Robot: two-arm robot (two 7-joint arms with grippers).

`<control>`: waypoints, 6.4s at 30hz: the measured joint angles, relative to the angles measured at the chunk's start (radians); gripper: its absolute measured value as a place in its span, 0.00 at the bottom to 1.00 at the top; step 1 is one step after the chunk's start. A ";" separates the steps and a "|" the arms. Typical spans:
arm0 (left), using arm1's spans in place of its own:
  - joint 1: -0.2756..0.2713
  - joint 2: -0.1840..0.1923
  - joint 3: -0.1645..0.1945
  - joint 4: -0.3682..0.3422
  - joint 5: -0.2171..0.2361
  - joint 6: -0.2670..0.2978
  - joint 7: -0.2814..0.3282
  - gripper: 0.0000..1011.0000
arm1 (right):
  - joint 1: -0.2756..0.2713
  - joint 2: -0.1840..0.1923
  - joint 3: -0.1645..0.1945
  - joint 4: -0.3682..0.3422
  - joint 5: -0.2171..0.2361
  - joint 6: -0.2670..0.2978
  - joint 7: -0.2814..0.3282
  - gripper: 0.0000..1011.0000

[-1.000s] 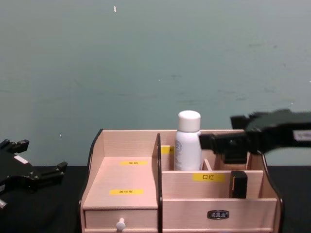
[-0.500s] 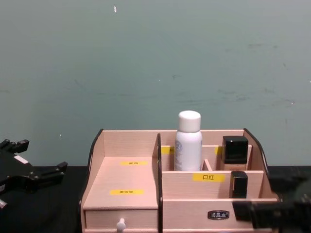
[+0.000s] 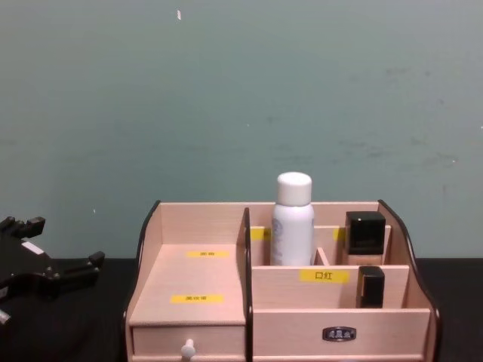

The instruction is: Pick up the facial cleanser and watermelon frost from the table and place them into the tiered storage box.

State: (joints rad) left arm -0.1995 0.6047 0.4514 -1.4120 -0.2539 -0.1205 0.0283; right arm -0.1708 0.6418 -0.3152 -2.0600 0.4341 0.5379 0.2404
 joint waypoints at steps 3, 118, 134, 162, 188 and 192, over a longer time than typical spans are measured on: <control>0.000 0.000 0.000 0.000 0.000 0.000 0.000 0.99 | 0.000 -0.011 -0.009 0.020 -0.014 0.003 -0.001 0.99; 0.000 0.000 0.000 0.000 0.000 0.000 0.000 0.99 | 0.164 -0.256 -0.070 0.286 -0.295 -0.036 0.080 0.70; 0.000 0.000 0.000 0.000 0.000 0.000 0.000 0.99 | 0.158 -0.238 -0.065 0.240 -0.276 -0.068 0.127 0.70; 0.000 0.000 0.000 0.000 0.000 0.000 0.000 0.99 | 0.417 -0.335 -0.194 0.282 -0.264 -0.033 0.151 0.70; 0.000 0.000 0.000 0.000 0.000 0.000 0.000 0.99 | 0.563 -0.471 -0.208 0.539 -0.309 -0.059 0.108 0.69; 0.000 0.000 0.000 0.000 0.000 0.000 0.000 0.99 | 0.576 -0.482 -0.208 0.566 -0.314 -0.063 0.110 0.70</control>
State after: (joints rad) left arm -0.1995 0.6047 0.4514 -1.4120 -0.2539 -0.1205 0.0283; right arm 0.4055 0.1597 -0.5232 -1.4940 0.1202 0.4748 0.3503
